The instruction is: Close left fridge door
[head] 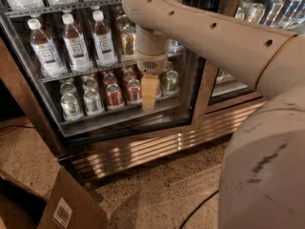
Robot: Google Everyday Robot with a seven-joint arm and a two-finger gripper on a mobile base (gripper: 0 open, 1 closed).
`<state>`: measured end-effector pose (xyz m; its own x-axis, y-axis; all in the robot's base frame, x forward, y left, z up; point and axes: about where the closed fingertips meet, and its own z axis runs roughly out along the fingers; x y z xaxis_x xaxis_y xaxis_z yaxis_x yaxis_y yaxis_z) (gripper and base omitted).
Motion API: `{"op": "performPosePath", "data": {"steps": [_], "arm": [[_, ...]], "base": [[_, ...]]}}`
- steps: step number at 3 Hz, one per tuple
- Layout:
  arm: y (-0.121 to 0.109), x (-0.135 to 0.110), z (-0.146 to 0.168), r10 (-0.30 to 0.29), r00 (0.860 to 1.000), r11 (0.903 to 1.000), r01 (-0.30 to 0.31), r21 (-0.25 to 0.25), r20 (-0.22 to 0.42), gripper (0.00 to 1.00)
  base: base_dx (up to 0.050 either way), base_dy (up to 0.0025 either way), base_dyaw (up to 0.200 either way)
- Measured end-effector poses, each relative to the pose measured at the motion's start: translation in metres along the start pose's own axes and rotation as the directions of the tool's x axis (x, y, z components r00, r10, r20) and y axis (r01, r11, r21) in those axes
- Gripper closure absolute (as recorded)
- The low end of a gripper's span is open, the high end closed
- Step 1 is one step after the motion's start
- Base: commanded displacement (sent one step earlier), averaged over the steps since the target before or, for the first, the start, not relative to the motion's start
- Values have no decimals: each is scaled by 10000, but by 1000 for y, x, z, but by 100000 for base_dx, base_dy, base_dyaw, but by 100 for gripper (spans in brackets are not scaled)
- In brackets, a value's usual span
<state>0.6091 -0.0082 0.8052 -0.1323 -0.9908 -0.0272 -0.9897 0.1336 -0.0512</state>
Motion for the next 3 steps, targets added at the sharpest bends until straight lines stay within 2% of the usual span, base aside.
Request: {"op": "performPosePath", "data": {"steps": [1,2,3], "arm": [[-4,3,-2,132,9999,9999,-132,-3,1,0],[3,3,2,162,9998,9996,-165,-250,-120,0],[3,3,2,162,9998,9996,-165,-250,-120,0]], "base": [[0,0,0],[4809,-6,132],[4802,-1,27]]}}
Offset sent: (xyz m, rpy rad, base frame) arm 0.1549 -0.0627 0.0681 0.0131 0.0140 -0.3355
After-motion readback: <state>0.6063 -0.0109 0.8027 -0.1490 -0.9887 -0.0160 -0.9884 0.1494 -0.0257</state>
